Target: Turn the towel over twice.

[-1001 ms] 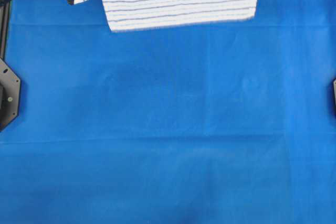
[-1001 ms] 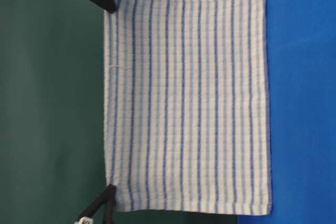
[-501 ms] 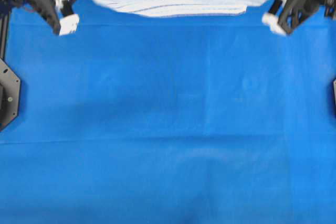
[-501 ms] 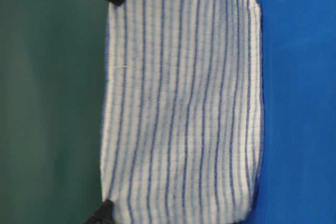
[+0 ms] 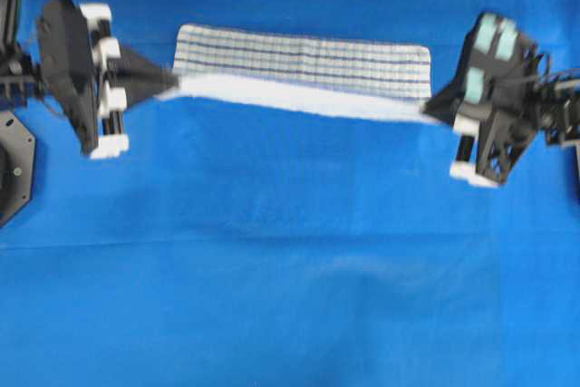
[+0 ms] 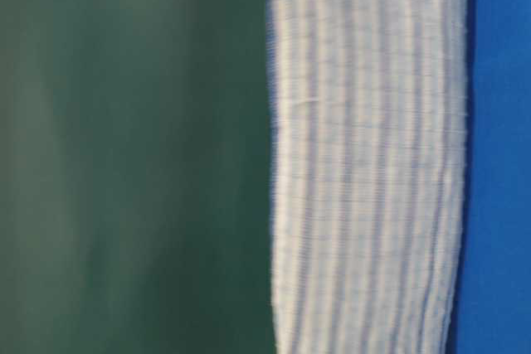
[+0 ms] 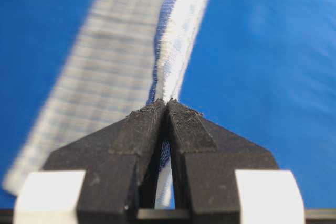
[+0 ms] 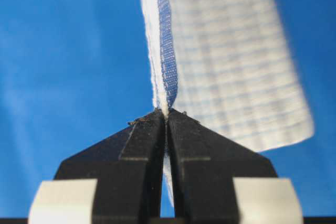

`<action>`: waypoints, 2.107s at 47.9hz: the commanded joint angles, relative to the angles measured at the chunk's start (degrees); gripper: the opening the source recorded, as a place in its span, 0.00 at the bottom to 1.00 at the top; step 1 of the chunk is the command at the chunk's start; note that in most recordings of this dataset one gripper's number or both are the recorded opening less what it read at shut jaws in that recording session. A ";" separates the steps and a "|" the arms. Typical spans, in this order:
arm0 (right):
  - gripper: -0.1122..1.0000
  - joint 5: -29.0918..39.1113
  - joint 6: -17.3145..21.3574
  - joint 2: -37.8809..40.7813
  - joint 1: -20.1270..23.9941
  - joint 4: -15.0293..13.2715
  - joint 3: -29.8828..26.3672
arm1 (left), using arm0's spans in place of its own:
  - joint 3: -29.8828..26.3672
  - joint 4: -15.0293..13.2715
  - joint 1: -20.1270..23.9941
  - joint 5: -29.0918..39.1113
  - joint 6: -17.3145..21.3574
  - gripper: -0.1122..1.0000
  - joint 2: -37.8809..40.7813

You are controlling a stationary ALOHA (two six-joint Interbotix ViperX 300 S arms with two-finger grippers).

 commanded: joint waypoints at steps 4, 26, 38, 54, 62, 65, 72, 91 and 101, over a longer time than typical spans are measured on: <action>0.12 -3.69 1.32 2.29 2.90 1.93 1.23 | 0.00 -0.09 -6.50 -0.53 -1.85 0.11 2.64; 0.12 -10.20 5.45 9.58 14.33 7.03 0.88 | -3.34 -0.09 -19.60 -2.02 -9.84 0.11 16.35; 0.12 -12.30 5.98 14.68 14.50 6.94 0.97 | -4.31 -0.09 -20.30 -2.11 -9.93 0.11 19.95; 0.13 -13.18 5.98 18.46 14.50 7.03 0.44 | -4.92 -0.09 -21.53 -1.76 -10.20 0.16 21.27; 0.39 -13.18 5.98 18.46 14.59 7.03 0.26 | -6.15 -0.09 -23.55 -1.14 -10.99 0.57 22.15; 0.55 -13.01 5.98 18.46 14.68 7.03 0.26 | -6.68 -0.09 -23.99 -0.53 -11.07 0.74 22.41; 0.67 -12.83 5.89 17.93 14.68 6.94 -0.09 | -7.29 -0.09 -23.99 1.93 -10.99 0.82 21.88; 0.64 -9.40 5.19 7.29 13.80 1.76 -1.49 | -9.84 -0.09 -20.83 8.09 -10.55 0.77 12.92; 0.64 -7.73 5.10 -0.97 11.16 -3.43 -1.14 | -9.67 -0.09 -17.23 8.09 -10.55 0.77 6.15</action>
